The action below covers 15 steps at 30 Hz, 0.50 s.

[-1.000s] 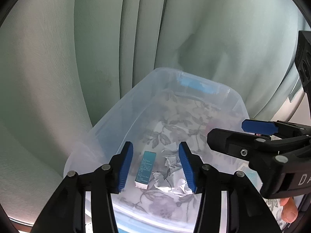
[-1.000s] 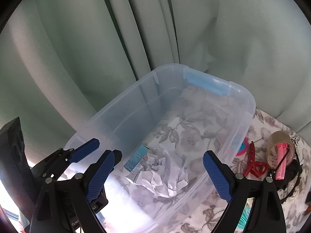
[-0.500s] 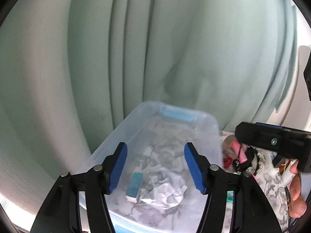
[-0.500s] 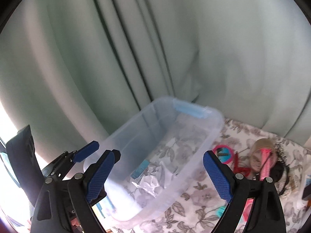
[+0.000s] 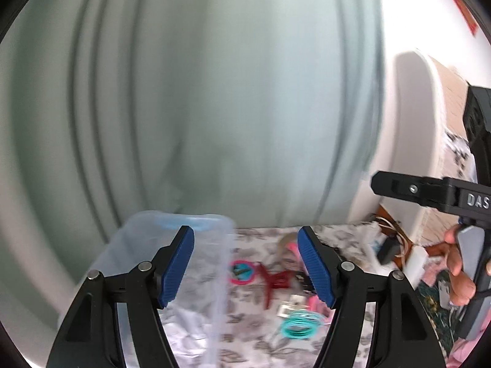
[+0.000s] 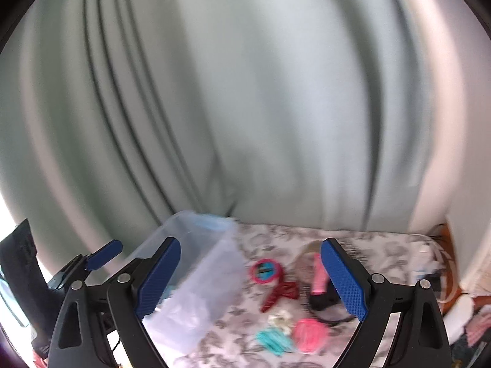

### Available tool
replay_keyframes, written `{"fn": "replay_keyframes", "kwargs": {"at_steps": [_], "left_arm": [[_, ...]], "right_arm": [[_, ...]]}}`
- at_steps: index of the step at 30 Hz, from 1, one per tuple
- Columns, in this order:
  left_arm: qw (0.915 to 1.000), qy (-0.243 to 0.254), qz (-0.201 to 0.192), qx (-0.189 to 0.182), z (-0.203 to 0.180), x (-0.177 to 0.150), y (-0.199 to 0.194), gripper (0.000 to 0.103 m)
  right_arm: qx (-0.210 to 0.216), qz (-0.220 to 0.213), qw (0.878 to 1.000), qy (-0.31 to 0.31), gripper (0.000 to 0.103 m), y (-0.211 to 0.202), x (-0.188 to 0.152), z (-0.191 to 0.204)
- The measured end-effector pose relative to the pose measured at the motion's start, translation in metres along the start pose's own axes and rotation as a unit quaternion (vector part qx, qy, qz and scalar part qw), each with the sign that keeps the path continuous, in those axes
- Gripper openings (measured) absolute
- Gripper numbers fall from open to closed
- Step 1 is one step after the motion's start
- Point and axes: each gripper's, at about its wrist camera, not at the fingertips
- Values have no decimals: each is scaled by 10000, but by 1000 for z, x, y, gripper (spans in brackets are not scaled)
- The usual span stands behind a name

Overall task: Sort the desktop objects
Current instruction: 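Move the left tool to the teal bangles and the right tool to the cotton swab bag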

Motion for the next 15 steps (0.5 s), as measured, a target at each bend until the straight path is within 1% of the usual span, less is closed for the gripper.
{"fn": "replay_keyframes", "kwargs": {"at_steps": [1, 3, 4, 6, 8, 10, 12, 15], "left_arm": [[10000, 59, 14, -62, -6, -1, 4, 71], [9991, 217, 136, -324, -25, -5, 16, 71], [9987, 245, 187, -401, -30, -7, 16, 71], [9968, 330, 390, -614, -47, -15, 29, 71], [9944, 445, 606, -749, -60, -28, 39, 71], [9921, 506, 837, -791, -69, -43, 50, 71], [9905, 521, 1062, -706, -75, -56, 62, 71], [9844, 398, 1635, -510, -72, -90, 85, 71]], "right_arm": [[-64, -19, 10000, 37, 95, -4, -3, -7], [-209, -23, 9996, 180, 95, -7, -8, -25], [-275, -7, 9993, 269, 95, -7, -12, -35], [-387, 91, 9981, 479, 95, -4, -24, -54], [-498, 230, 9962, 677, 95, 3, -36, -71], [-622, 411, 9935, 866, 95, 13, -53, -88], [-736, 638, 9893, 1083, 95, 23, -75, -106], [-893, 1029, 9811, 1377, 95, 38, -106, -130]]}}
Point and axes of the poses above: each gripper's, at about its wrist camera, not at the fingertips, and y roughly the way its jaws point, z to its left, x to its top, and after that the axes turned 3 degrees about -x, right-handed
